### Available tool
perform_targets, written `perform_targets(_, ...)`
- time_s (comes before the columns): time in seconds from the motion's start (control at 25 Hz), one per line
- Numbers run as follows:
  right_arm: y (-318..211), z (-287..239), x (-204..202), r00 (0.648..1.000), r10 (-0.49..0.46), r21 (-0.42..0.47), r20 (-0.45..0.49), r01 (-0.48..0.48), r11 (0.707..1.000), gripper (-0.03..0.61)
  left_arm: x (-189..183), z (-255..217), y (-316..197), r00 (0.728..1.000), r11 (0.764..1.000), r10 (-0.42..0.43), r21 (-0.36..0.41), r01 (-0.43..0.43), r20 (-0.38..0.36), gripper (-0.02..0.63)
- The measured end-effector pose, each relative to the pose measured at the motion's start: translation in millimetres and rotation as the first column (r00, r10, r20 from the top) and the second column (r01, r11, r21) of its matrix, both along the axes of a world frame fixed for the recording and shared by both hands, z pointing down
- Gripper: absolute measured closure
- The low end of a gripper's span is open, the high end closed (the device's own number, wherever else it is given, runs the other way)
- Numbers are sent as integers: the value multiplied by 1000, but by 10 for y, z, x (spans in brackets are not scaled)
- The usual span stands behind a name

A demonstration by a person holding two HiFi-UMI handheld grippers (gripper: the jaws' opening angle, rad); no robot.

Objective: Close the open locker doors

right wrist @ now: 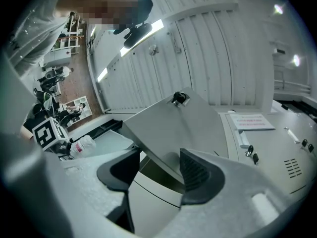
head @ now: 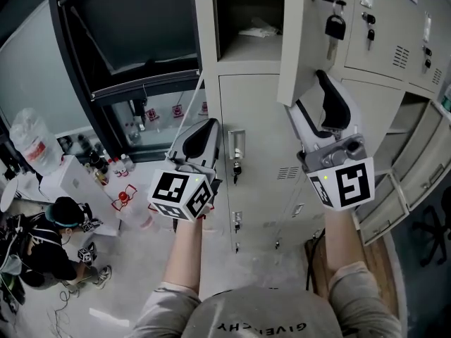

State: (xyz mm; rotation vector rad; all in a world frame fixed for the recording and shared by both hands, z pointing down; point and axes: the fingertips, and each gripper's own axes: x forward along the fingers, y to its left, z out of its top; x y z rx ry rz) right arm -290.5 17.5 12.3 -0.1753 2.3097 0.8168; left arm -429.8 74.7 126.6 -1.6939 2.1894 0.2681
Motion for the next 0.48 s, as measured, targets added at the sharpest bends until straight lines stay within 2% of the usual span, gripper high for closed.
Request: perform_targets(0.48, -53, 20, -433, 999, -3, -25, -54, 2, 1000, 337, -292, -64, 114, 1000, 1000, -8, 27, 7, 9, 617)
